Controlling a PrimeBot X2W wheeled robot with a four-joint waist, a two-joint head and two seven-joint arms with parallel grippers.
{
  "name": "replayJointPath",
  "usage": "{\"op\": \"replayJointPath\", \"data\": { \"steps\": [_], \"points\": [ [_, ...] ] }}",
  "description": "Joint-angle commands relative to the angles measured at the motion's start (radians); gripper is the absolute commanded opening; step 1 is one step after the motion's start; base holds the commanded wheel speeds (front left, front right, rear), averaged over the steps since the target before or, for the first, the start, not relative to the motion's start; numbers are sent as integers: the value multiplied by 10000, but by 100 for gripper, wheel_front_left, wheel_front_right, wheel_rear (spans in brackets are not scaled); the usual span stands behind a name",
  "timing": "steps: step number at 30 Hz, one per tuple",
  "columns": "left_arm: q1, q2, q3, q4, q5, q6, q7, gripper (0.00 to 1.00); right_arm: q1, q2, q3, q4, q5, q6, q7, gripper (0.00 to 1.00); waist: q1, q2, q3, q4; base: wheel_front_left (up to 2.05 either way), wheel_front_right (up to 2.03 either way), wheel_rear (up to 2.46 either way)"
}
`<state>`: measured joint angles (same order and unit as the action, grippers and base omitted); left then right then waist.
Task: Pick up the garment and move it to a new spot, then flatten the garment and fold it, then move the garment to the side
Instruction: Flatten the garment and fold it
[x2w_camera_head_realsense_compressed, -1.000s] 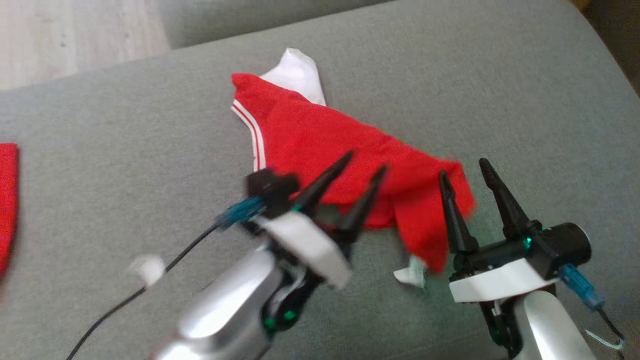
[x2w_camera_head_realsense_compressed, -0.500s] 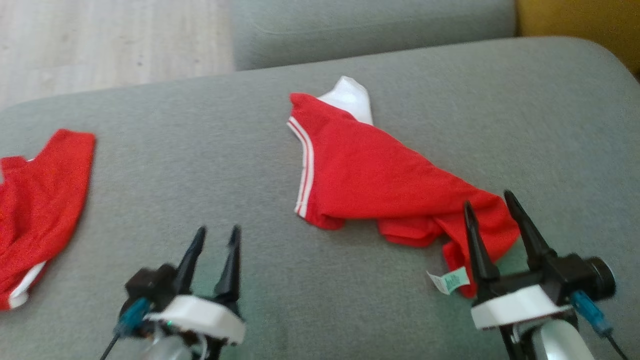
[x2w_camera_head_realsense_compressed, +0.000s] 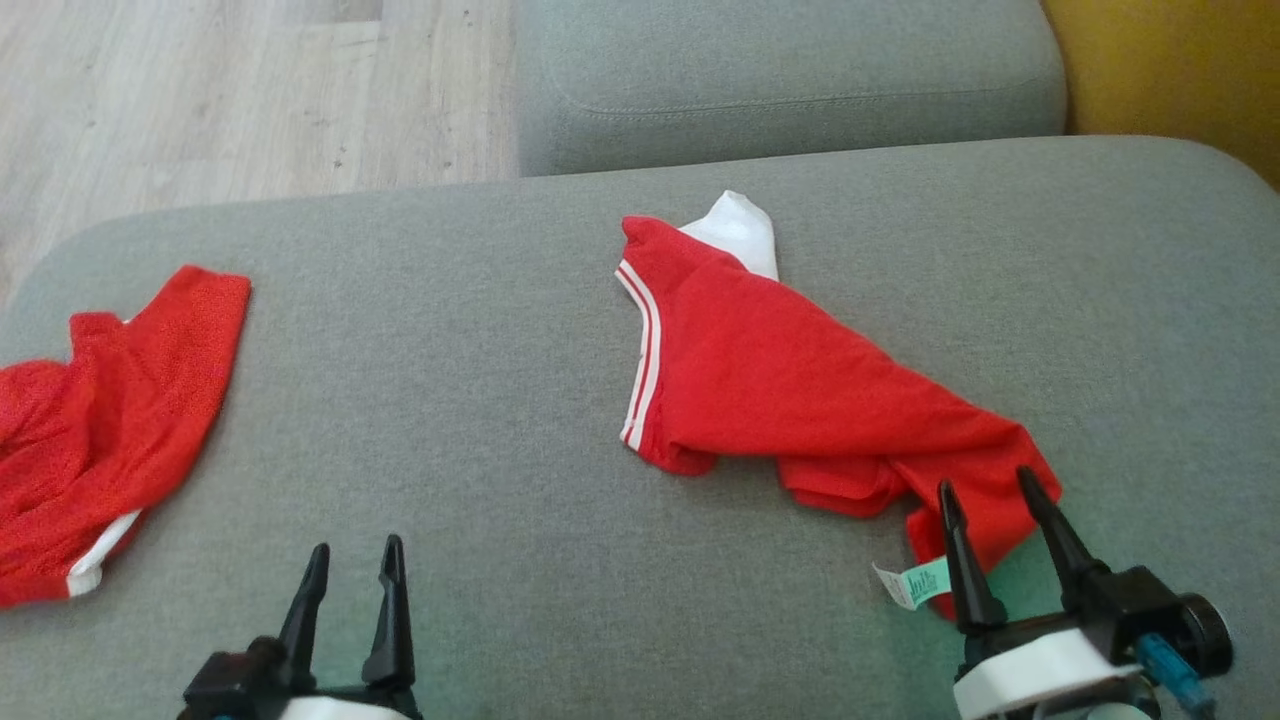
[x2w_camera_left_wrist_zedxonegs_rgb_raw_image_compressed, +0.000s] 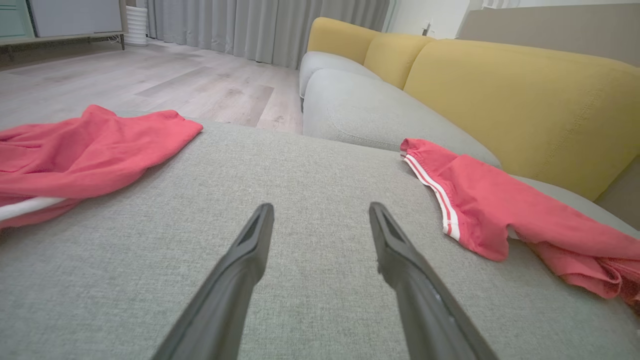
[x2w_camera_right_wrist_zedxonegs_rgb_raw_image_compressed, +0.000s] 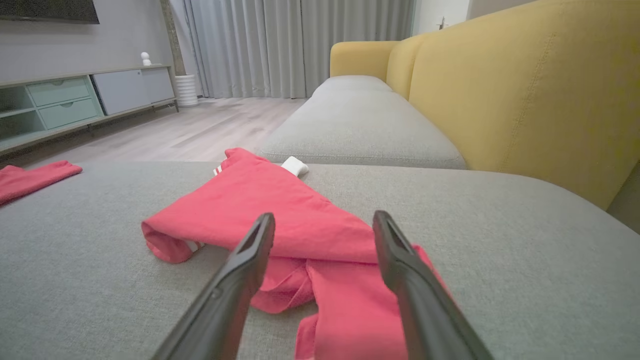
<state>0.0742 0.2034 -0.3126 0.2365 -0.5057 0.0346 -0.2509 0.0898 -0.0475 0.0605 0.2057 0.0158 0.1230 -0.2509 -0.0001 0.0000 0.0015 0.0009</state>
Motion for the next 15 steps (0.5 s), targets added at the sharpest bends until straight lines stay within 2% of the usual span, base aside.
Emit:
{"op": "replayJointPath", "data": {
  "steps": [1,9,15],
  "points": [
    [-228,-132,758,-234,332,-193,-107,100,-204,-38,277,-201,-14,77,-109,100,1,0,-18,-53,0,0,0],
    [12,-761,1835,51,1194,-905,-108,100,-250,-31,344,-82,37,77,-109,100,1,0,-4,-104,0,0,0],
    [-6,-1046,2186,187,1530,-1163,-108,100,-251,-30,379,-71,75,77,-109,100,1,0,32,-90,0,0,0]
  ]
}}
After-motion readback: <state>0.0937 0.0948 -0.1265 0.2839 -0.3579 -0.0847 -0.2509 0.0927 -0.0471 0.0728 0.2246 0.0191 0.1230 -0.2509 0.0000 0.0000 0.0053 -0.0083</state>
